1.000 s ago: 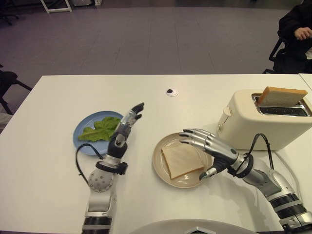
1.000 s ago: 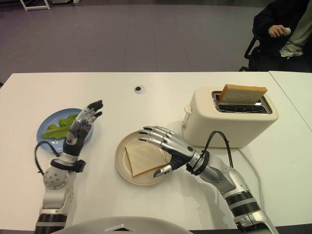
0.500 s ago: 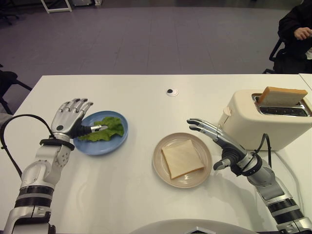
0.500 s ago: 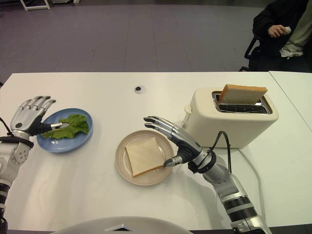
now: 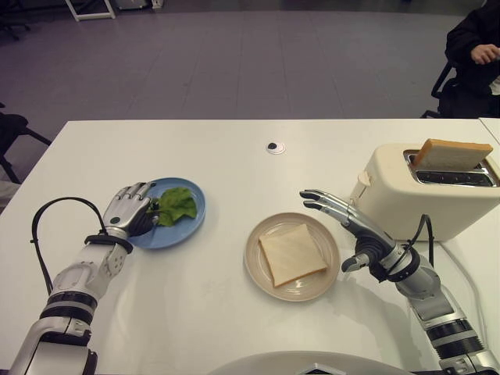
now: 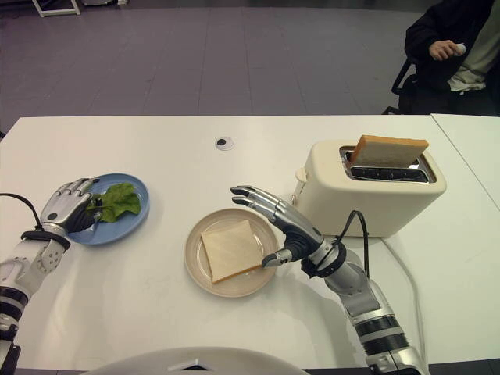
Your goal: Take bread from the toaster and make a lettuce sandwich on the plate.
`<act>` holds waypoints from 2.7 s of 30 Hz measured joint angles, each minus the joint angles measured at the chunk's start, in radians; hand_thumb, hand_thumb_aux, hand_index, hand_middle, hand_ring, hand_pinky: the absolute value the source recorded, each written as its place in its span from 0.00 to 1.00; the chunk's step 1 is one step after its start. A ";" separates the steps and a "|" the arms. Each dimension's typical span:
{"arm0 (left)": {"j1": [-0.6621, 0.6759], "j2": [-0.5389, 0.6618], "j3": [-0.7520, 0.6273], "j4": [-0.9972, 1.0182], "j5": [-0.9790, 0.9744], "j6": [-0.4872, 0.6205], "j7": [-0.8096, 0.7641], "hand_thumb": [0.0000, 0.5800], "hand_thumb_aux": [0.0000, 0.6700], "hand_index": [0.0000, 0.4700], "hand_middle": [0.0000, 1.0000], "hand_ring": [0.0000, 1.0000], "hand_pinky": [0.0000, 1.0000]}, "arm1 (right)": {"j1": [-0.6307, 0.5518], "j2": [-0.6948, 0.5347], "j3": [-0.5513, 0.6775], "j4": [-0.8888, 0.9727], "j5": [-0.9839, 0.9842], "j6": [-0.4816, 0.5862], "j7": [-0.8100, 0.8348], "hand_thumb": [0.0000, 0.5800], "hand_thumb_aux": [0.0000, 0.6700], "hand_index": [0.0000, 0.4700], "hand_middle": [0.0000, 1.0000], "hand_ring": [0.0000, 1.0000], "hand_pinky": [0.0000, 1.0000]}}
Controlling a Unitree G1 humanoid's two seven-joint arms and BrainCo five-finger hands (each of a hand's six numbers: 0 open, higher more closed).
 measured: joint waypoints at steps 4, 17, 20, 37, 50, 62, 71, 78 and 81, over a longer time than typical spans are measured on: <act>0.004 0.000 -0.009 -0.006 -0.020 -0.001 0.007 1.00 1.00 1.00 0.00 0.00 0.00 | 0.000 0.002 -0.003 0.000 0.000 -0.001 0.009 0.00 0.00 0.00 0.00 0.00 0.00; 0.201 0.007 0.221 -0.597 -0.314 0.062 -0.149 1.00 1.00 1.00 0.00 0.00 0.00 | -0.006 0.019 -0.022 0.021 0.000 -0.007 0.022 0.00 0.00 0.00 0.00 0.00 0.00; 0.244 -0.067 0.174 -0.798 -0.392 0.085 -0.277 1.00 1.00 1.00 0.00 0.00 0.00 | -0.013 0.023 -0.030 0.044 0.001 -0.009 0.022 0.00 0.00 0.00 0.00 0.00 0.00; 0.251 -0.379 -0.278 -0.799 -0.124 0.104 -0.426 1.00 1.00 1.00 0.00 0.00 0.00 | -0.057 0.060 -0.032 0.089 0.000 -0.025 0.032 0.00 0.00 0.00 0.00 0.00 0.00; 0.226 -0.421 -0.316 -0.742 -0.039 0.102 -0.386 0.00 0.00 0.00 0.00 0.00 0.00 | -0.057 0.061 -0.030 0.088 0.000 -0.032 0.045 0.00 0.00 0.00 0.00 0.00 0.00; 0.262 -0.396 -0.172 -0.902 -0.126 0.105 -0.381 0.00 0.00 0.00 0.00 0.00 0.00 | -0.062 0.012 -0.117 0.029 -0.025 -0.028 0.043 0.00 0.00 0.00 0.00 0.00 0.00; 0.366 -0.463 -0.104 -0.849 -0.465 -0.058 -0.361 0.00 0.00 0.00 0.00 0.00 0.00 | -0.212 -0.351 -0.486 0.255 -0.167 0.024 -0.070 0.00 0.00 0.00 0.00 0.00 0.00; 0.381 -0.493 -0.107 -0.791 -0.511 -0.119 -0.370 0.00 0.00 0.00 0.00 0.00 0.00 | -0.424 -0.525 -0.356 0.717 -0.417 -0.004 -0.278 0.99 0.91 0.91 0.00 0.00 0.00; 0.381 -0.507 -0.114 -0.776 -0.511 -0.128 -0.381 0.00 0.00 0.00 0.00 0.00 0.00 | -0.495 -0.537 -0.293 0.844 -0.443 -0.015 -0.315 1.00 1.00 1.00 0.00 0.00 0.00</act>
